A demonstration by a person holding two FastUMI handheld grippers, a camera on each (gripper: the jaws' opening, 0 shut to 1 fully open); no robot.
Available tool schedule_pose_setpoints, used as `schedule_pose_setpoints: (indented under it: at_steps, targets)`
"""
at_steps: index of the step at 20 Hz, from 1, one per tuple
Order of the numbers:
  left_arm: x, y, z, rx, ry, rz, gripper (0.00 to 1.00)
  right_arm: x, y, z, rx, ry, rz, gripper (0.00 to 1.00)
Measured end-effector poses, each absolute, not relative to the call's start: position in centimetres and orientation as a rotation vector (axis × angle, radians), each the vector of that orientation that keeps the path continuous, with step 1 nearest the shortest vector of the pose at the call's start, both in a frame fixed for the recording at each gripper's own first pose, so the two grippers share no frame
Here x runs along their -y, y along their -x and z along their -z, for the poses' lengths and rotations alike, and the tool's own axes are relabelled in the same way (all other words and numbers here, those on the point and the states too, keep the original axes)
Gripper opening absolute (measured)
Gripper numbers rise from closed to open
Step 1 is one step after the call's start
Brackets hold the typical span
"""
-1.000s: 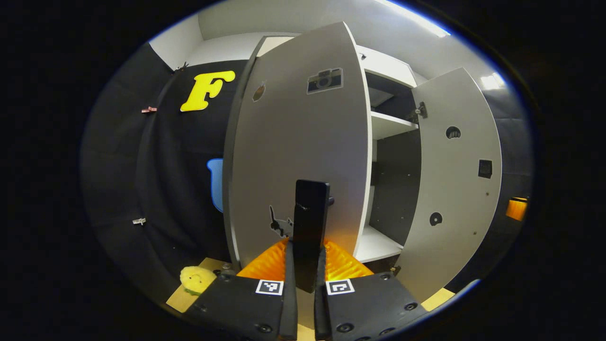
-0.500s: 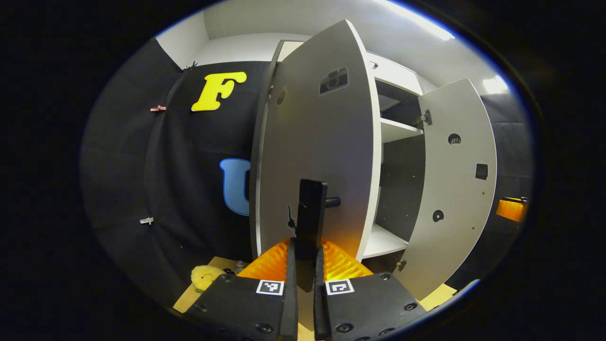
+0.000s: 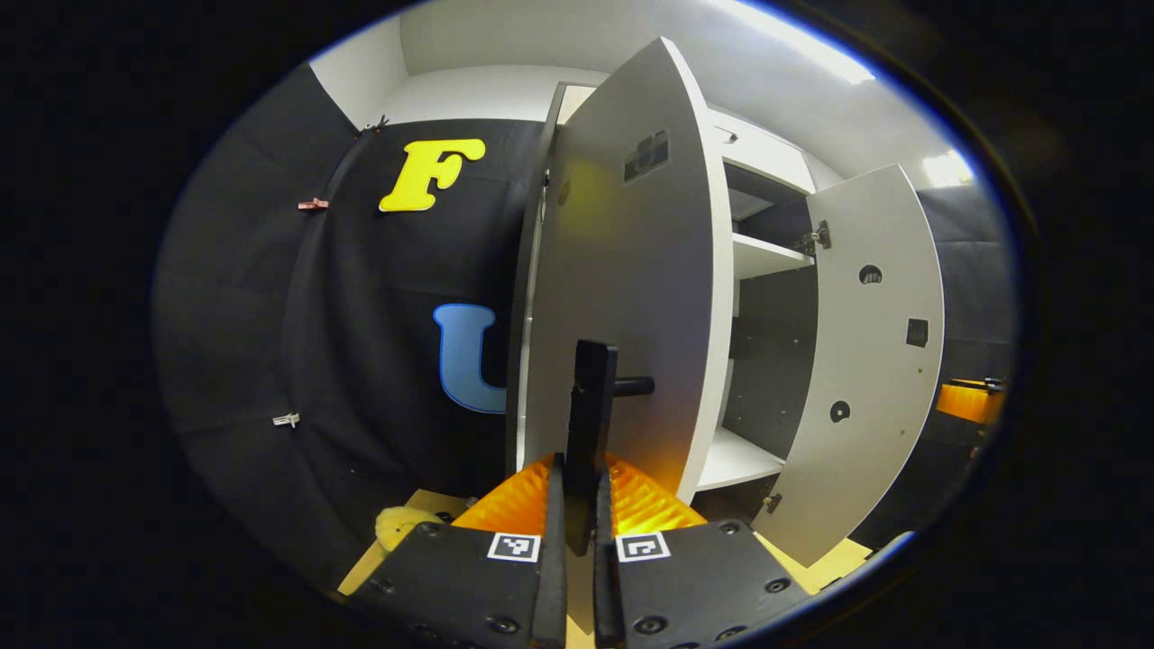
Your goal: Open the right door of the double-door shoe cabinet with the right hand, and open the left door with the left hand.
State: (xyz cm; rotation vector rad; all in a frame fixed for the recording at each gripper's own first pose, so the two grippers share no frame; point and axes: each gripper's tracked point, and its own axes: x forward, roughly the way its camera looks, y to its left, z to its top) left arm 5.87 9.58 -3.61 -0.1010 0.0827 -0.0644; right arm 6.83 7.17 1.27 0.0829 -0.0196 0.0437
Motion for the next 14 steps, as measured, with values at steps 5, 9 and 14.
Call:
schedule_pose_setpoints:
  at_steps: [5,9,14]
  targets:
    - [-10.5,-5.7,3.7,-0.081,0.096,0.062,0.15,-7.5,-7.0,-1.2,0.017,-0.082,-0.059,0.98]
    - [-11.3,-5.6,3.7,-0.082,0.09,0.067,0.15,-7.6,-7.0,-1.0,0.014,-0.082,-0.061,0.98]
    - [-13.7,-5.2,4.1,-0.086,0.082,0.038,0.12,-7.7,-7.2,-0.9,0.008,-0.092,-0.063,0.98]
